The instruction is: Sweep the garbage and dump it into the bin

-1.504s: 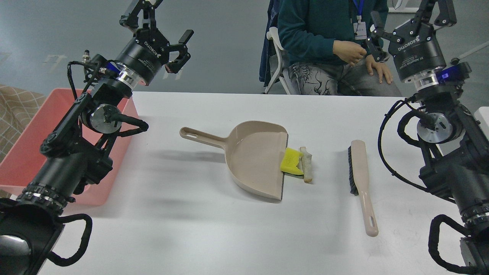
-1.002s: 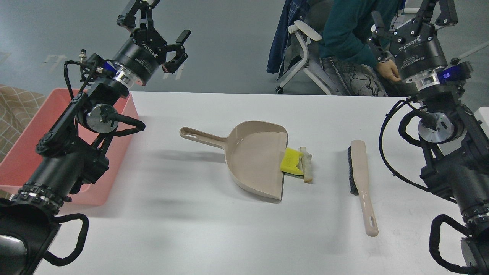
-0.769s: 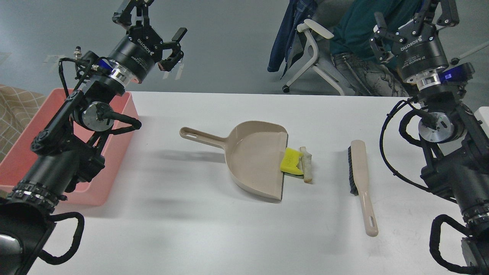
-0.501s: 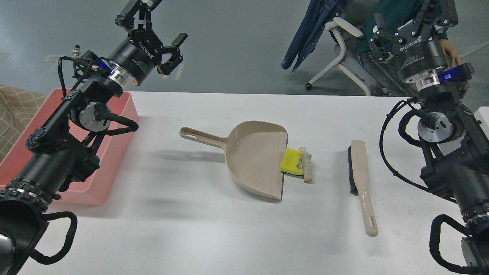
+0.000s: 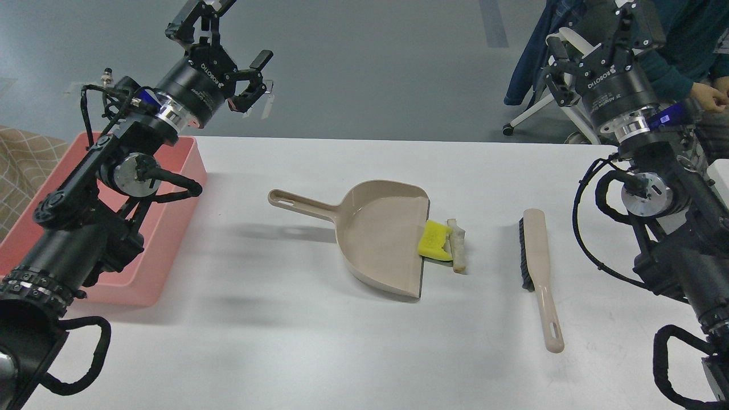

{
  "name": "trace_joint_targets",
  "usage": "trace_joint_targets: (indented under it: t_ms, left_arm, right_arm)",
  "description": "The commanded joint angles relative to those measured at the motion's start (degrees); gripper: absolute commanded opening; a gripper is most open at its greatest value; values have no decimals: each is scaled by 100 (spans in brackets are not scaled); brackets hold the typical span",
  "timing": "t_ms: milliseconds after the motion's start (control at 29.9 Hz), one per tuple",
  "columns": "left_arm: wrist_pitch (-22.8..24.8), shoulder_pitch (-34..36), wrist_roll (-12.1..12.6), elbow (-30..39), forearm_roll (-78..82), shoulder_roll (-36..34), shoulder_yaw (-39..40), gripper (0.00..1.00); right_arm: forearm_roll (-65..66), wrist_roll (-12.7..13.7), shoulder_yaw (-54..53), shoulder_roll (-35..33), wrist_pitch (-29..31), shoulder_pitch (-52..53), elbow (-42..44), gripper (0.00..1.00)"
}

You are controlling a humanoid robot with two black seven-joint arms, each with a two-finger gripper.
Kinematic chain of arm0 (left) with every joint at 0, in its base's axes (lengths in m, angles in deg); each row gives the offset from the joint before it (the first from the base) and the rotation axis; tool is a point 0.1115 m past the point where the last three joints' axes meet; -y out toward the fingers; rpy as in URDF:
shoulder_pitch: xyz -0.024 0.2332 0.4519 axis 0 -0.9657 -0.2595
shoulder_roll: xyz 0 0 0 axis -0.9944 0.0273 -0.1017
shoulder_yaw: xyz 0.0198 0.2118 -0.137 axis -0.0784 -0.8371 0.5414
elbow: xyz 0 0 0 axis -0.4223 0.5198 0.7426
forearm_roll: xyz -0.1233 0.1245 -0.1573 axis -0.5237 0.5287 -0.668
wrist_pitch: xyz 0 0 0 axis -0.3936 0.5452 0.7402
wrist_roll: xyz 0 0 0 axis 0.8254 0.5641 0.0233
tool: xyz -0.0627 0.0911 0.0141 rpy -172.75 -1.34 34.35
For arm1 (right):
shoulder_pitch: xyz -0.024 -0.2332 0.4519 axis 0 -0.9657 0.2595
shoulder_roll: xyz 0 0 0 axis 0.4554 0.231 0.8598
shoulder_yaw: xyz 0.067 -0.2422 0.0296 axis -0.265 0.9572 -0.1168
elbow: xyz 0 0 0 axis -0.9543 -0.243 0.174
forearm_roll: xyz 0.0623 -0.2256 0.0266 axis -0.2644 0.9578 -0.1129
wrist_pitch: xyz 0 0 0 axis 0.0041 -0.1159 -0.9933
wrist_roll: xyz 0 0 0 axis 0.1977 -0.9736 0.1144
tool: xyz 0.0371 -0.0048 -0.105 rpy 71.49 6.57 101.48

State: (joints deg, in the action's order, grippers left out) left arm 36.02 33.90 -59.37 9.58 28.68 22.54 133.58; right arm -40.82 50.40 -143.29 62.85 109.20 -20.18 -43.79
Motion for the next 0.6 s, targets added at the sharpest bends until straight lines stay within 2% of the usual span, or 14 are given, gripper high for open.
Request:
trace_joint_targets:
  t_ms: [0, 134, 434, 568]
  left_arm:
    - [1, 4, -66, 9, 6, 30, 1, 98]
    - [-8, 4, -154, 18, 15, 47, -8, 98]
    - [-122, -66, -137, 141, 68, -5, -254, 98]
    - [-122, -66, -137, 412, 138, -58, -342, 98]
  right_arm:
    - [6, -3, 2, -10, -2, -1, 7, 100]
    - [6, -4, 2, -10, 7, -19, -2, 100]
    - [6, -12, 11, -1, 7, -37, -10, 100]
    - [6, -12, 11, -18, -2, -72, -28, 100]
